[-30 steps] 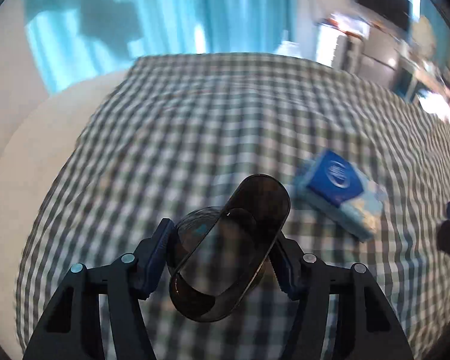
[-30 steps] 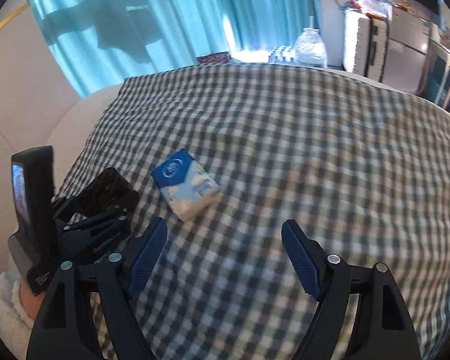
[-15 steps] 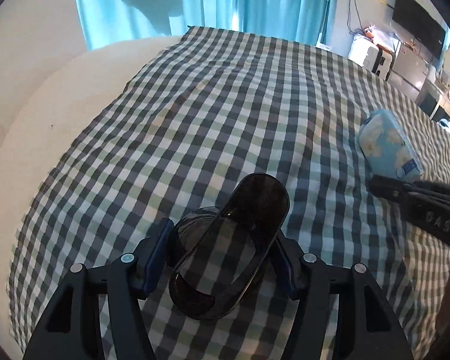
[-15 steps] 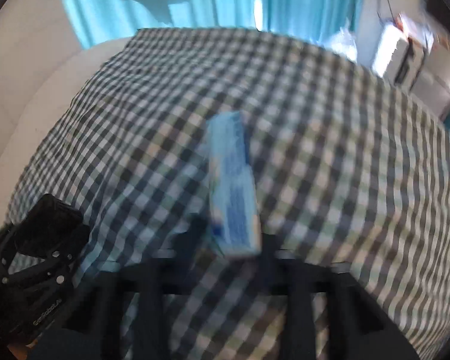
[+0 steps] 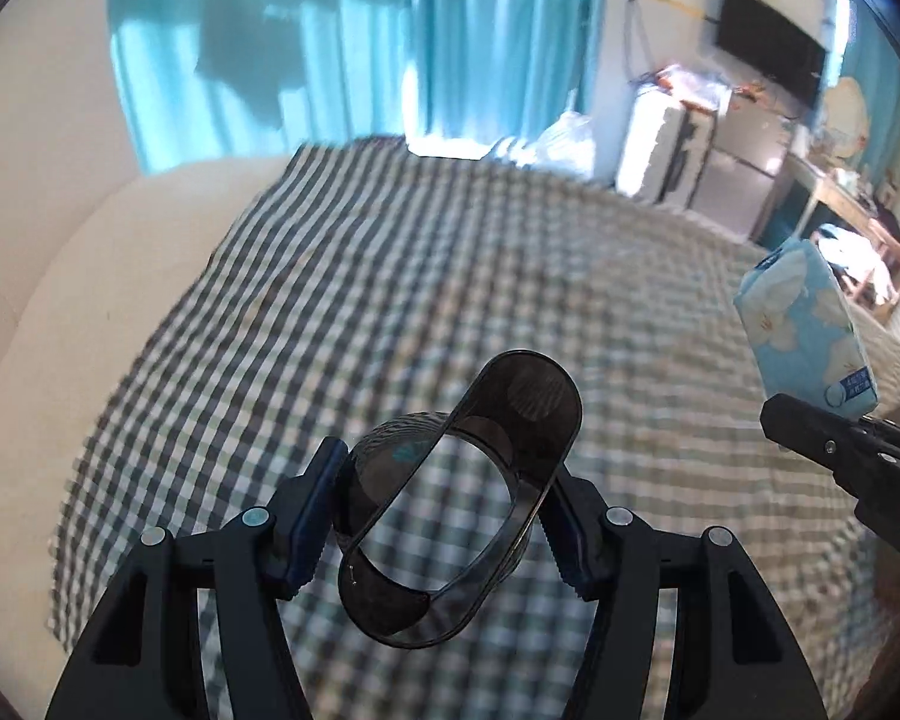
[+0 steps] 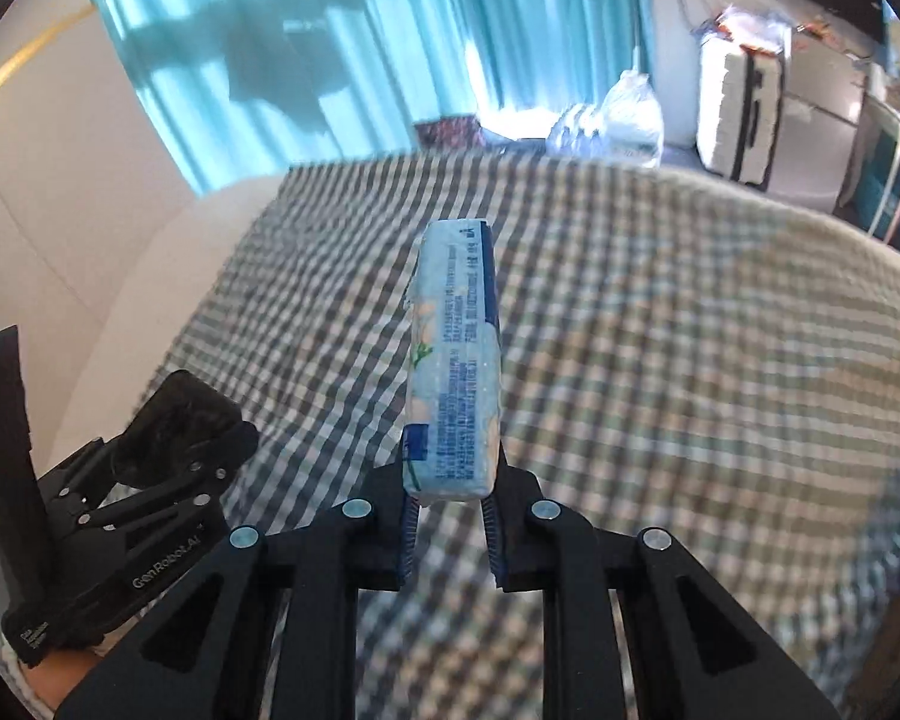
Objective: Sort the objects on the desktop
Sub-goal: 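Carry the black cup and tissue pack into the box and release both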
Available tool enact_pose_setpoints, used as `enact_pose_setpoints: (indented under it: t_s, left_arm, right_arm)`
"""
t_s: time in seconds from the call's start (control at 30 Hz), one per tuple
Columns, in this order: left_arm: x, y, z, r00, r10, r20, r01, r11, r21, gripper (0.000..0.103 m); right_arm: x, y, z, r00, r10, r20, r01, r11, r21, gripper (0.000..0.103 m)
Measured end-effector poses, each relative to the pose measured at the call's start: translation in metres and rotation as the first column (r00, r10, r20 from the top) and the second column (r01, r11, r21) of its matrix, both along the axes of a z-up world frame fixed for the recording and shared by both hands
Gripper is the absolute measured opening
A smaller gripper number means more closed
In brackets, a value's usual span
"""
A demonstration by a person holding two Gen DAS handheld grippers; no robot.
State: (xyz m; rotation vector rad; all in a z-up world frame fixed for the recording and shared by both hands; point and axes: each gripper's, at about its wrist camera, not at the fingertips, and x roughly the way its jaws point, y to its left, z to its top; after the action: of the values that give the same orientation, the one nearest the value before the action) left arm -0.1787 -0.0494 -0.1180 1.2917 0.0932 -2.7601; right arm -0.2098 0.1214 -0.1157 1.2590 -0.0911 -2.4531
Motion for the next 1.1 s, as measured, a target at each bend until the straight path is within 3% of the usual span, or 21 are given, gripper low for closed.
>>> enact_pose_setpoints:
  t_s: [0.27,0.43,0.53,0.7,0.87,1.0,1.1]
  left_arm:
    - [0.055,0.089,0.103,0.974,-0.152,-0.166,0.157,0.987,0.023,0.063]
    - [0.086,0.165,0.161,0.921,-0.274,-0.278,0.306,0.949,0.079,0.063]
    - [0.098,0.208,0.179,0.889,-0.346,-0.3,0.383,0.921,0.072,0.063]
    - [0.106,0.297,0.187,0.828,-0.481,-0.288,0.526,0.845,0.099,0.063]
    - [0.1,0.369,0.171,0.774,-0.584,-0.244,0.616,0.784,0.08,0.063]
    - [0.092,0.411,0.146,0.766,-0.614,-0.19,0.635,0.769,0.078,0.063]
    - [0.08,0.432,0.127,0.776,-0.608,-0.166,0.623,0.78,0.06,0.063]
  right_arm:
    - [0.084,0.091,0.095,0.985,-0.101,-0.139,0.09,0.993,-0.08,0.018]
    - [0.134,0.154,0.144,0.957,-0.167,-0.236,0.153,0.985,-0.079,0.018]
    - [0.161,0.184,0.162,0.937,-0.212,-0.278,0.205,0.977,-0.056,0.018]
    - [0.188,0.253,0.169,0.911,-0.316,-0.266,0.316,0.948,-0.046,0.018]
    - [0.193,0.335,0.15,0.876,-0.442,-0.192,0.441,0.896,-0.051,0.018]
    - [0.179,0.381,0.122,0.858,-0.496,-0.132,0.493,0.868,-0.062,0.018]
    - [0.17,0.411,0.104,0.849,-0.517,-0.107,0.513,0.856,-0.061,0.02]
